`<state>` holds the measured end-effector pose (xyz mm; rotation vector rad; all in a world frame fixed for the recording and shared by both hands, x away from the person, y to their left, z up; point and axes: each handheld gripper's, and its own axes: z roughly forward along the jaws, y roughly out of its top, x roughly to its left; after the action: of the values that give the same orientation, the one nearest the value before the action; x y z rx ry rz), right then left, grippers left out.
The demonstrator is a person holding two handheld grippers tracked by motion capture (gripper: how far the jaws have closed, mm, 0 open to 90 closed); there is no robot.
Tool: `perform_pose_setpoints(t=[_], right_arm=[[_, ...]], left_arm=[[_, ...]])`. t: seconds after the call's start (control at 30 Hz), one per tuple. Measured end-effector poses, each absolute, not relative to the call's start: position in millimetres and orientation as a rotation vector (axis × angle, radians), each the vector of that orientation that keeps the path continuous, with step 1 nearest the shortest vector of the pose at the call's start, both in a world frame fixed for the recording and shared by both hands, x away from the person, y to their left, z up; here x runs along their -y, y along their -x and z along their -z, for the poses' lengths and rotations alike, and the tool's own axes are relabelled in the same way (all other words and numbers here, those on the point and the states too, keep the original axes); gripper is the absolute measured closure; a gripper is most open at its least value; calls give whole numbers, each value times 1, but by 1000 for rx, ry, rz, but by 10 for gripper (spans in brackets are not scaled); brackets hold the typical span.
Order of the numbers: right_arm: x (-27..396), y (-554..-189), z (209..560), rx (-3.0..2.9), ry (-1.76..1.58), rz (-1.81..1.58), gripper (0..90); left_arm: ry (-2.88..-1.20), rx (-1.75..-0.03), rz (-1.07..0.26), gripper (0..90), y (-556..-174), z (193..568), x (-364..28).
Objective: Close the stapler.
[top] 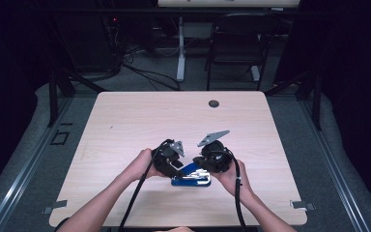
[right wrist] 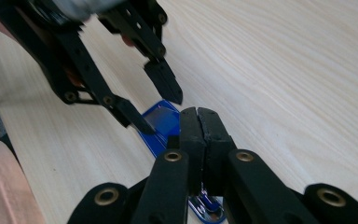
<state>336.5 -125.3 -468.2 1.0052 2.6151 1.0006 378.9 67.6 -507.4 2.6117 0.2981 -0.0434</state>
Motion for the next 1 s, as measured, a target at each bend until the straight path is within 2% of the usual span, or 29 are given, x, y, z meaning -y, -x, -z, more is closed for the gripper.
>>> perform_pose_setpoints(t=[0.2,0.33,0.4,0.5,1.0], right_arm=[[133,-343,478,-2638,-1057,-950,897],[140,-347,491,-2683,-1109,-871,897],[142,-348,493,-2690,-1117,-857,896],[145,-351,501,-2705,-1148,-817,898],[146,-353,505,-2738,-1159,-778,900]], left_arm=[[-2605,-312,27,562,-380,507,-70],[-2593,-359,1,438,-382,506,-76],[-2586,-370,-2,413,-383,506,-77],[-2561,-413,-28,331,-384,505,-84],[-2514,-592,-128,174,-395,507,-120]])
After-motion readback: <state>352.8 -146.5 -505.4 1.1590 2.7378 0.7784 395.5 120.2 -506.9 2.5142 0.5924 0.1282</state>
